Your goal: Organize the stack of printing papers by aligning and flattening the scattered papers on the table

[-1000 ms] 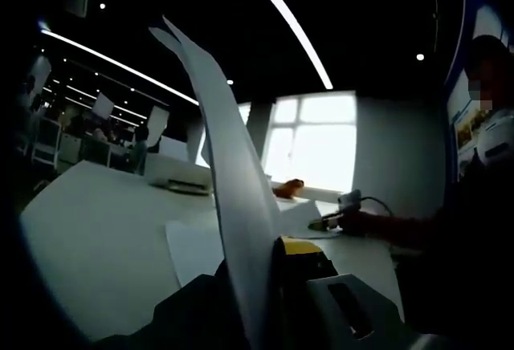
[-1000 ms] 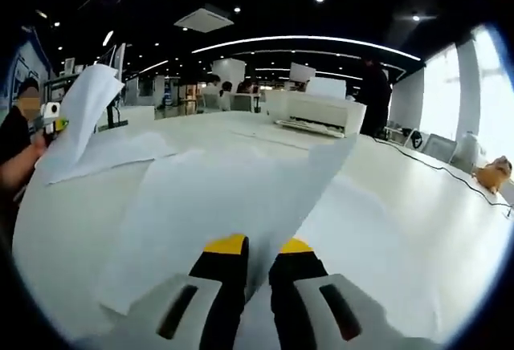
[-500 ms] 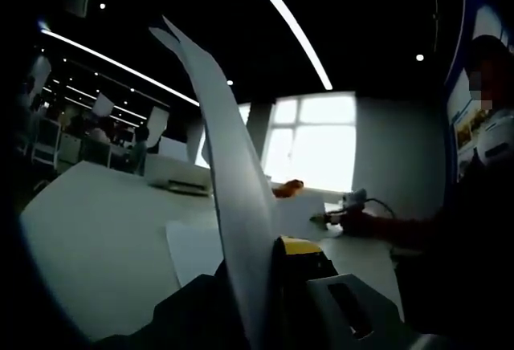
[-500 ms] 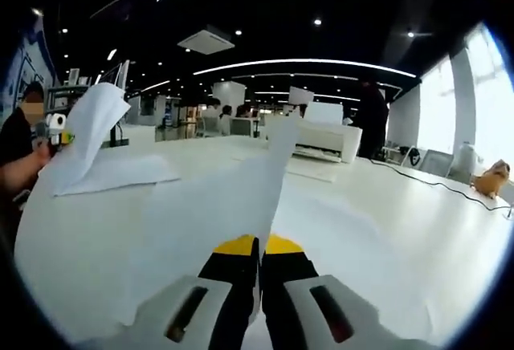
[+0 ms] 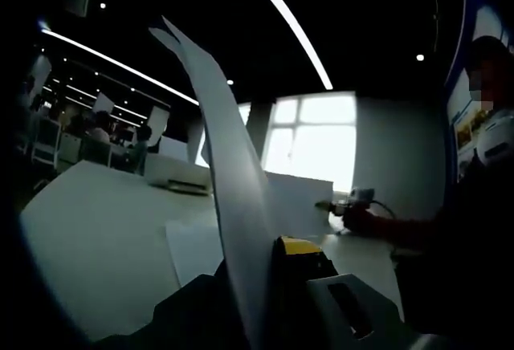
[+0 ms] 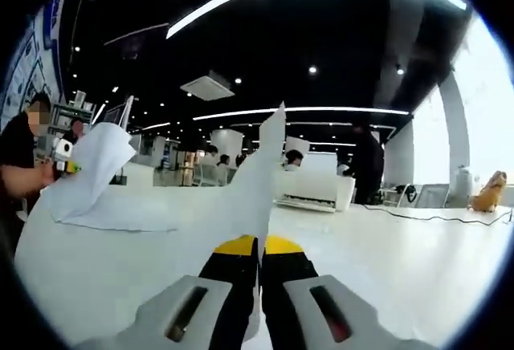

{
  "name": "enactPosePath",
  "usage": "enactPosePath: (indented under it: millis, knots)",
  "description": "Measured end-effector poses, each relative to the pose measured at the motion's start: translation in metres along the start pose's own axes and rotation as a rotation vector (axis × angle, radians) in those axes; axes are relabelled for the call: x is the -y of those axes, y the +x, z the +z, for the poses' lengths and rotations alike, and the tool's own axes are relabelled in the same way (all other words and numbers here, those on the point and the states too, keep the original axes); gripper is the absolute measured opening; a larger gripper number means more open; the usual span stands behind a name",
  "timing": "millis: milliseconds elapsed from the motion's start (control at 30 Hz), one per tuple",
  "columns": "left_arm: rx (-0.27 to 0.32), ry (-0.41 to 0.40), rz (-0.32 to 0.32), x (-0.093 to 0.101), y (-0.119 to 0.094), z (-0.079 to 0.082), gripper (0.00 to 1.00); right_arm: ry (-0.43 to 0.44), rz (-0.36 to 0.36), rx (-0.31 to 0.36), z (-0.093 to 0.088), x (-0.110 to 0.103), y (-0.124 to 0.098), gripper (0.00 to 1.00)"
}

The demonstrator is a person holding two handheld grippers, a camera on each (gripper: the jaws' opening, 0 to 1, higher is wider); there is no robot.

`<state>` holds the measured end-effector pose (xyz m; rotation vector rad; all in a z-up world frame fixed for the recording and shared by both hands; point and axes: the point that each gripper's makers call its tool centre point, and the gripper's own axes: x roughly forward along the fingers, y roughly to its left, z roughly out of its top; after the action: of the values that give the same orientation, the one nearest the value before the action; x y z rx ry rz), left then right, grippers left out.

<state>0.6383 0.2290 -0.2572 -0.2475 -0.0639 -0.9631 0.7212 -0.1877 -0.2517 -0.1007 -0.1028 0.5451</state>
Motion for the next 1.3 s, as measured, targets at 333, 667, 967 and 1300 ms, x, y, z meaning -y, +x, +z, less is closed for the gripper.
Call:
enactPosePath:
  millis: [333, 667, 967, 1300]
  knots:
    - [0.0, -0.003, 0.003, -0.001, 0.0, 0.0, 0.07, 0.011, 0.002, 0.139, 0.045, 0.004, -0.001, 0.0]
    - [0.001, -0.003, 0.0, -0.001, 0.0, 0.0, 0.07, 0.018, 0.041, 0.238, 0.092, -0.021, -0.008, 0.0]
    - [-0.001, -0.005, -0.001, 0.0, 0.0, 0.0, 0.07, 0.003, 0.088, 0.291, 0.127, -0.046, -0.014, 0.0]
    - [-0.001, -0.006, 0.001, 0.001, 0.001, -0.001, 0.07, -0.005, 0.086, 0.337, 0.144, -0.049, -0.023, 0.0]
